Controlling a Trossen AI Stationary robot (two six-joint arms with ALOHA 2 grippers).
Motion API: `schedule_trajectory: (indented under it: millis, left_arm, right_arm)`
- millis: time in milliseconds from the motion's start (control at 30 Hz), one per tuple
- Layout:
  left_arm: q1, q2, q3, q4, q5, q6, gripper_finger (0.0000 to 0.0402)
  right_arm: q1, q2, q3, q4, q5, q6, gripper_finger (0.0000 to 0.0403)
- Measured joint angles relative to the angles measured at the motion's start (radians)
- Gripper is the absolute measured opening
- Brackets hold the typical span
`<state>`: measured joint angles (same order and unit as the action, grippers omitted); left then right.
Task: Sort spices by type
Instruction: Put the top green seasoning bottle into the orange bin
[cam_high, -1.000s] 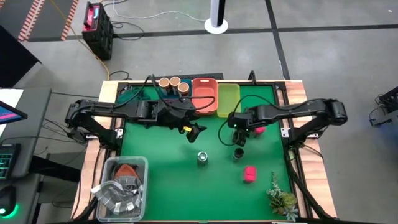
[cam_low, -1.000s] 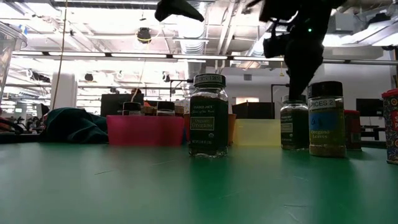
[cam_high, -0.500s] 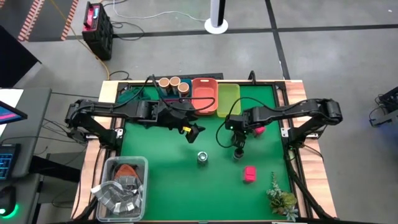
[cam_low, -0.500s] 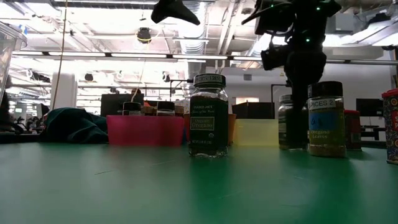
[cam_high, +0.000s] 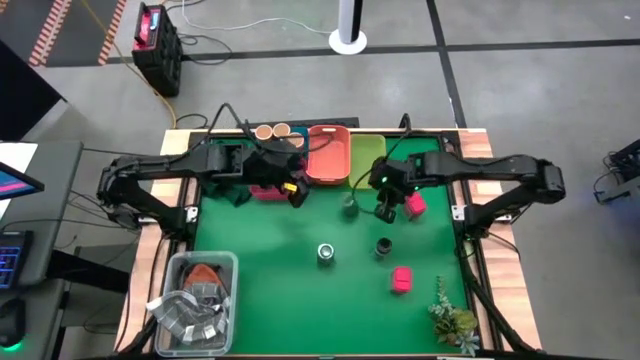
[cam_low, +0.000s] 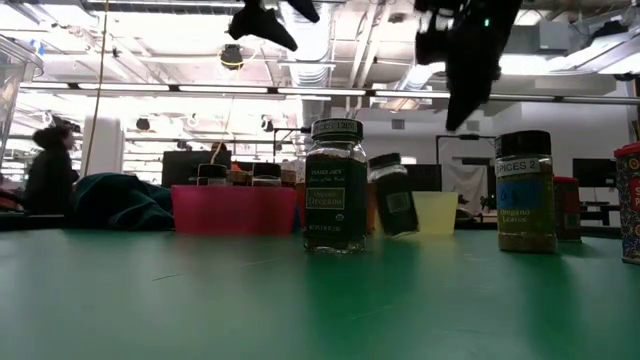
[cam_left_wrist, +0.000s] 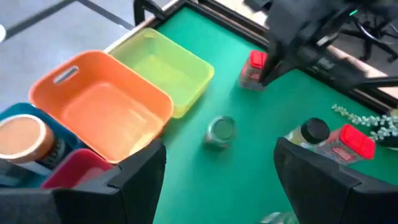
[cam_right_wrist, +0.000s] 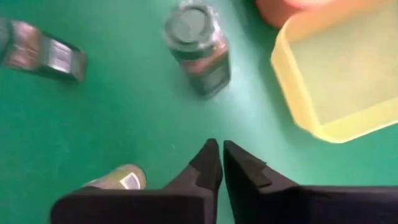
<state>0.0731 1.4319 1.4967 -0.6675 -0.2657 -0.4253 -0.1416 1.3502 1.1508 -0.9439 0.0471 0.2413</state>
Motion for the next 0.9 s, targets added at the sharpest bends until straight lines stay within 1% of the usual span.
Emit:
schedule_trajectory:
  millis: [100, 167, 233, 300, 533, 600, 667, 767, 900]
  left_arm:
    - [0.014, -0.002, 0.000, 0.004, 0.013, 0.031, 0.0283]
    - [0.020, 0.001, 0.000, 0.003, 0.020, 0.049, 0.0283]
    - [0.022, 0.007, 0.000, 0.004, 0.021, 0.055, 0.0283]
    - [0.022, 0.008, 0.000, 0.000, 0.021, 0.054, 0.0283]
    - [0.015, 0.008, 0.000, -0.001, 0.022, 0.006, 0.0283]
    - [0.007, 0.008, 0.000, 0.000, 0.016, -0.006, 0.0283]
    - [-0.006, 0.008, 0.000, -0.001, -0.010, -0.007, 0.0283]
    - [-0.029, 0.008, 0.000, -0.001, -0.043, -0.007, 0.0283]
    - [-0.041, 0.008, 0.000, -0.026, -0.057, -0.007, 0.0283]
  right_arm:
    - [-0.006, -0.023, 0.034, -0.030, 0.000, -0.027, 0.0045]
    - [-0.003, -0.024, 0.036, -0.017, 0.000, -0.083, 0.0060]
    - [0.005, -0.020, 0.037, 0.012, 0.000, -0.149, 0.0087]
    - [0.006, -0.004, 0.038, 0.045, 0.000, -0.202, 0.0124]
    - [0.015, 0.087, 0.037, 0.153, 0.000, -0.304, 0.0292]
    - [0.015, 0.122, 0.037, 0.173, 0.000, -0.340, 0.0328]
    - [0.013, 0.152, 0.037, 0.190, 0.003, -0.368, 0.0355]
    - [0.000, 0.189, 0.037, 0.213, 0.009, -0.375, 0.0372]
    - [-0.016, 0.207, 0.037, 0.225, 0.013, -0.374, 0.0367]
